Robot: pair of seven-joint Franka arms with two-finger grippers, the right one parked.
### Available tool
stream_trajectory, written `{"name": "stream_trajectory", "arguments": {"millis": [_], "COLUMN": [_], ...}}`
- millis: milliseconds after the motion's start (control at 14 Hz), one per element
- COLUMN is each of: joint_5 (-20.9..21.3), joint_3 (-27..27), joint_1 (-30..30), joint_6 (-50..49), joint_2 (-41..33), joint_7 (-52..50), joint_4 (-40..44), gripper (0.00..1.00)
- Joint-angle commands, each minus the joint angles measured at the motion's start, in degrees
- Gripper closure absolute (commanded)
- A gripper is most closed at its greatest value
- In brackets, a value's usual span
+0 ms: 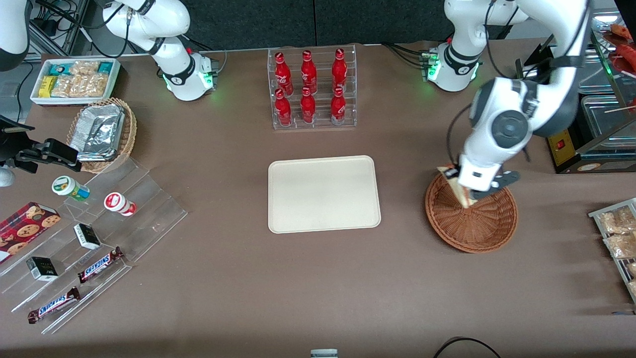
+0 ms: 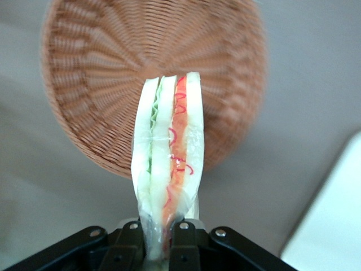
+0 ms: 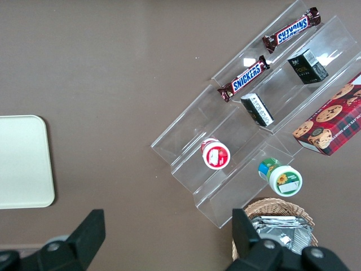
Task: Place sandwich from basket to tray
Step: 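Carry the held sandwich over the cream tray with the left gripper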
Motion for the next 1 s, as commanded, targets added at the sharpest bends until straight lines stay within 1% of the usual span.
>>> {"name": "stream_trajectory", "arguments": {"millis": [0,143,357,500,714,929], "joint_5": [-3.15,-5.71,-8.09,-8.36,-7.75,-7.39], "joint_3": [0.07,-0.02,-0.1,-0.1,-0.02,-0.02], "joint_1": [-6.55,-10.77,-16.39,-19.21,-22.99,-26.33], "joint_6": [-1.57,-0.43,-0.25,-0.07,3.25,4.15], "joint_2": [1.9,3.65,9.96,14.8,19.38,26.14], "joint_7": [-0.48,-0.58,-1.19,-1.8,-2.33,-2.51], "joint_4": [3.48,6.11,13.48,18.14,21.32,27.99], "gripper": [1.0,1.0,1.0,1.0,1.0,1.0]}}
